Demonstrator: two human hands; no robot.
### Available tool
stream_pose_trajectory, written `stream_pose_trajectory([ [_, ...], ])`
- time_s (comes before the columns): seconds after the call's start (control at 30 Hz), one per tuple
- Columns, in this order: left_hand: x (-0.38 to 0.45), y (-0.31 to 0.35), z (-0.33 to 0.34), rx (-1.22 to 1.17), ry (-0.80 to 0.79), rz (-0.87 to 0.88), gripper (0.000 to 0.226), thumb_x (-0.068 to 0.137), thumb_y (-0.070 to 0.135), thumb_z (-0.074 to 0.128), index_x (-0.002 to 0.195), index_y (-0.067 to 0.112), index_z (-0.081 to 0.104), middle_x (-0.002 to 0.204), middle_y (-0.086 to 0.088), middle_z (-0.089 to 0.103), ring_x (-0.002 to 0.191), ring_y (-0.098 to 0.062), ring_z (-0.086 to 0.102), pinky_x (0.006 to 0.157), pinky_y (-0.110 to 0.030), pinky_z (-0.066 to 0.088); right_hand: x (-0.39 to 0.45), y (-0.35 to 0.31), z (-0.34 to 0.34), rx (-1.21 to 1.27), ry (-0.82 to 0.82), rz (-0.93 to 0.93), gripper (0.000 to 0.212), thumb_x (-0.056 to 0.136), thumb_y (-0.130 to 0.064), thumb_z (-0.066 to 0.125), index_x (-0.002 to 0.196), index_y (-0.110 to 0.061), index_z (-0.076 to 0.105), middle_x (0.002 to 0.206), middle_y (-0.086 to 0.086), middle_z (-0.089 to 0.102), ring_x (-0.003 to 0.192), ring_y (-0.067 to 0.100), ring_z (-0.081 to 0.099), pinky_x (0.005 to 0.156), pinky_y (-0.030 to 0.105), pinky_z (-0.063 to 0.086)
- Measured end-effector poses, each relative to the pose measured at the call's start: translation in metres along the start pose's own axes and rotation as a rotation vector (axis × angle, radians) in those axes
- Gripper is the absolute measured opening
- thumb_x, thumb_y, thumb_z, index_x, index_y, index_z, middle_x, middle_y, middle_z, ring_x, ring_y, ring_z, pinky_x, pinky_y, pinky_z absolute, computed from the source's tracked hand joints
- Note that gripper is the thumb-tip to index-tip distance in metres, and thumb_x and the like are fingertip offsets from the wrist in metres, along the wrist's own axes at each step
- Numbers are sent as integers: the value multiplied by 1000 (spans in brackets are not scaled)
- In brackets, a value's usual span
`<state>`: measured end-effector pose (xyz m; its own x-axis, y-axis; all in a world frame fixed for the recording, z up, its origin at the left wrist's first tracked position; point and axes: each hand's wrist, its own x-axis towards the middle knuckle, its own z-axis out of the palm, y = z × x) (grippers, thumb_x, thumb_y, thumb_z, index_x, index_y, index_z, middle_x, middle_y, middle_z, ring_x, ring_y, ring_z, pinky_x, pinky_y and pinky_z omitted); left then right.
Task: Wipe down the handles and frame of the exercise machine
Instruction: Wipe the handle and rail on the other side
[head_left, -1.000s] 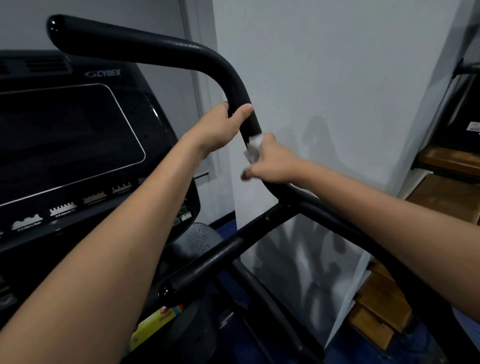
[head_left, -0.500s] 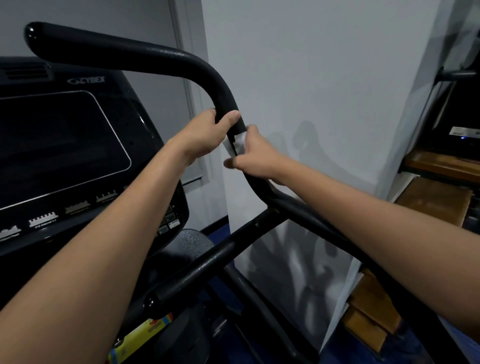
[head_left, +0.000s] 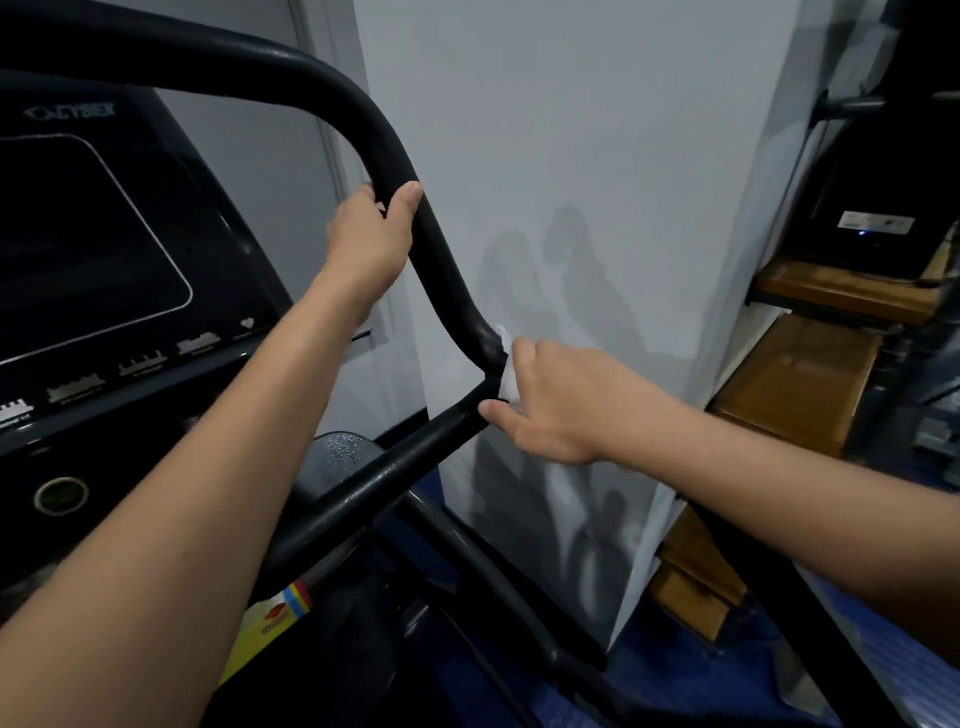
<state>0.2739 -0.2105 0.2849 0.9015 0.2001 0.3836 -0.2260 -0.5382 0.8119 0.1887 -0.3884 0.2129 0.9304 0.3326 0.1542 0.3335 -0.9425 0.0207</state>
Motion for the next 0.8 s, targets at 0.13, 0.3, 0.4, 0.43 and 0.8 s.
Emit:
stream_pose_trajectory([
  [0.13,-32,-2,39,55,202,-21,68,92,19,65,148,10,29,145,-12,33,135,-31,35,110,-36,34,-40,10,10,6,103,-57,63,103,-49,23,147,-3,27,123,13,53,104,31,56,91,43,47],
  [0.3,-87,-21,84,-36,230,62,75,82,0,64,145,6,23,137,-14,25,119,-27,38,99,-21,33,-82,40,3,171,148,-35,24,106,-33,28,124,-21,38,94,-5,52,65,10,48,55,29,36],
  [0.4,-100,-31,91,41,280,142,61,86,7,66,139,7,35,131,-12,30,114,-20,36,95,-19,31,-110,56,-1,250,96,84,21,105,-42,35,118,-25,35,71,-11,50,54,7,48,45,23,28],
  [0.43,-103,-33,91,83,291,201,53,87,8,66,134,8,42,128,-11,32,115,-22,38,97,-18,33,-115,60,-2,260,88,98,24,104,-44,38,118,-26,35,72,-10,54,56,7,51,46,22,29],
  [0.8,-116,-33,88,-28,186,59,15,96,23,61,108,17,68,104,2,56,95,-13,59,88,-25,49,-27,31,-12,347,-156,99,33,105,-37,38,110,-7,52,93,10,59,85,30,54,70,32,36],
])
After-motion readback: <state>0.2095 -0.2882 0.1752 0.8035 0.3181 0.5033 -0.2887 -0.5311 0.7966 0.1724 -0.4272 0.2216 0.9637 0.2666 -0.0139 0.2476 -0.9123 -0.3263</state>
